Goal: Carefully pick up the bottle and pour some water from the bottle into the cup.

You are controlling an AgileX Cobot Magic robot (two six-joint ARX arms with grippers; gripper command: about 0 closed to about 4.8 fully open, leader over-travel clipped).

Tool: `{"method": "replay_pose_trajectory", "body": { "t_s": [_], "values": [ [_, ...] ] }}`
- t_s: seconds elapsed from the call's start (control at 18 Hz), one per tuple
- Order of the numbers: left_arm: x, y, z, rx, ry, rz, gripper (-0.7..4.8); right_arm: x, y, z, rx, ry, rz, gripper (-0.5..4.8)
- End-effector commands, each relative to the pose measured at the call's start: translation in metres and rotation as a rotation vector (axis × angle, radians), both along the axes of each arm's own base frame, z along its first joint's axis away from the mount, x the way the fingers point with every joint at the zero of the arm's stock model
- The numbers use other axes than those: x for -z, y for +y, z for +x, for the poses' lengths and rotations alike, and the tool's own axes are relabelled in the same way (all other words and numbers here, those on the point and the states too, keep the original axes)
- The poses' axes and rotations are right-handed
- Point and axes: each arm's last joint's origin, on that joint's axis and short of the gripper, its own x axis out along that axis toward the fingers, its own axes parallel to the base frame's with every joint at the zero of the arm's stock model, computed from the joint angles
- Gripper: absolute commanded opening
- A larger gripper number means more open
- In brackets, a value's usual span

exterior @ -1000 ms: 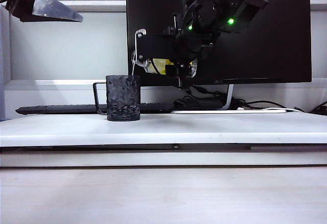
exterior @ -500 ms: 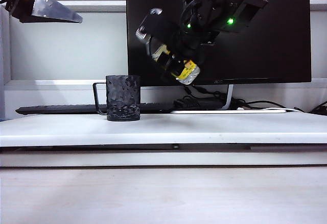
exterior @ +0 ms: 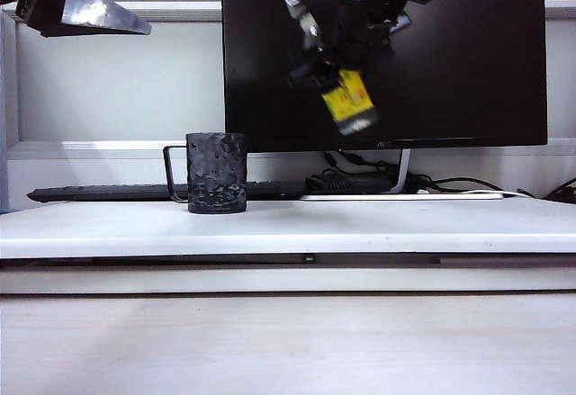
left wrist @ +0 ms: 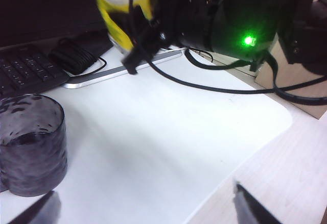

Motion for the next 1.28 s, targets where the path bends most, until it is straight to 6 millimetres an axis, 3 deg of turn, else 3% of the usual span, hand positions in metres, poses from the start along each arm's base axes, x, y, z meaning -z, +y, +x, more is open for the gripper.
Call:
{"method": "replay_pose_trajectory", "body": {
  "t_s": [0.06, 0.22, 0.5, 1.11, 1.28],
  "values": [
    [-0.003, 0.0, 0.0, 0.0, -0.027, -0.01, 4.79, 0.001, -0.009, -0.001, 0.074, 0.083, 0.103, 2.11],
    [-0.003, 0.0, 0.0, 0.002, -0.027, -0.01, 4.79, 0.011, -0.022, 0.003, 0.147, 0.156, 0.261, 2.1],
    [-0.003, 0.0, 0.0, 0.003, -0.027, -0.011, 4.79, 0.04, -0.026, -0.004, 0.203, 0.235, 0.387, 2.1],
    [-0.001, -0.001, -0.001, 0.036, 0.005, -0.006, 4.79, 0.091, -0.036, -0.023, 0.256, 0.322, 0.438, 2.09],
    [-0.001, -0.001, -0.001, 0.037, 0.006, -0.007, 4.79, 0.094, -0.036, -0.024, 0.238, 0.338, 0.439, 2.1]
  ]
}}
